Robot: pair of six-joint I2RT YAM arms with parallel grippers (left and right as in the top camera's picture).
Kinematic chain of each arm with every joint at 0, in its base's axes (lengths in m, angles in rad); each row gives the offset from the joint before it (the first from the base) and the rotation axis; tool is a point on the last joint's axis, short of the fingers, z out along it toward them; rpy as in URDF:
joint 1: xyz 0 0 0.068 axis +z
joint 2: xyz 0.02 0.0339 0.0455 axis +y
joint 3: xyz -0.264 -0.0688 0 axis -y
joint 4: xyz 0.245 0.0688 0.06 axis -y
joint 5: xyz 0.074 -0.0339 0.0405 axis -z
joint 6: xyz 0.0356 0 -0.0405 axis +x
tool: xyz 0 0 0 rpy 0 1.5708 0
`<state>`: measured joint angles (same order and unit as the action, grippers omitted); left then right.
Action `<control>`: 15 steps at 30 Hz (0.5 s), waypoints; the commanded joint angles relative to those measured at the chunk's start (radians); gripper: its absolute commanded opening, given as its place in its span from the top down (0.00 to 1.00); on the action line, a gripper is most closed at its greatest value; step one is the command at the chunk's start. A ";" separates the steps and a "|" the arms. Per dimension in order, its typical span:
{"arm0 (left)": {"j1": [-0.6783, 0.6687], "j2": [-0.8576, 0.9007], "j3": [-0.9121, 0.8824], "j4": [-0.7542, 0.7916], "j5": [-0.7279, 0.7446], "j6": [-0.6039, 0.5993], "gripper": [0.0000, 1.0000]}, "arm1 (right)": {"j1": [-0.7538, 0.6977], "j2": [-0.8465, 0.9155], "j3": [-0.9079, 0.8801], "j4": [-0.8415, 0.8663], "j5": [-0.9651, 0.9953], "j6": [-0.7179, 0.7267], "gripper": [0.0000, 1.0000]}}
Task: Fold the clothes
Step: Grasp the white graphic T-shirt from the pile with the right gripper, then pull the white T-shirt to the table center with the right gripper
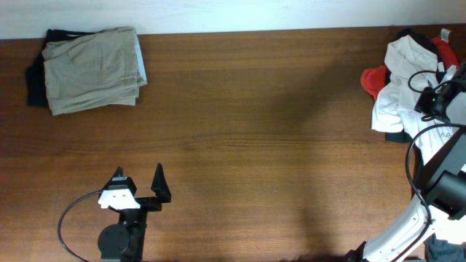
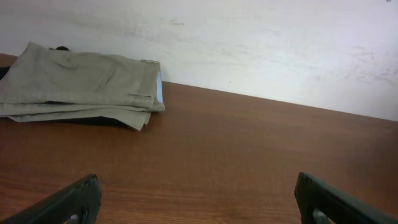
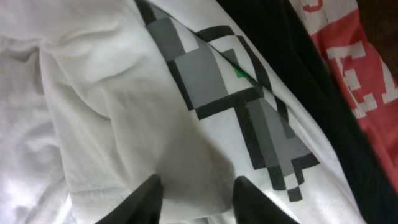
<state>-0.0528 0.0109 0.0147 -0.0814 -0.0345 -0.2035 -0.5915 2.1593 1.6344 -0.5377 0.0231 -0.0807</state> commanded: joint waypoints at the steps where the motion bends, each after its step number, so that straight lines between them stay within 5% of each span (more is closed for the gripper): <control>1: -0.003 -0.005 -0.006 0.001 -0.007 -0.005 0.01 | 0.000 0.007 0.018 0.004 0.012 0.006 0.80; 6: -0.003 -0.005 -0.006 0.001 -0.007 -0.005 0.01 | 0.000 0.005 0.022 0.003 0.016 0.006 0.95; 15: -0.003 -0.005 -0.006 0.001 -0.007 -0.005 0.01 | 0.126 -0.234 0.039 -0.005 -0.190 0.074 0.96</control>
<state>-0.0528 0.0109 0.0147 -0.0814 -0.0345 -0.2031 -0.5388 2.0296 1.6440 -0.5488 -0.0856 -0.0296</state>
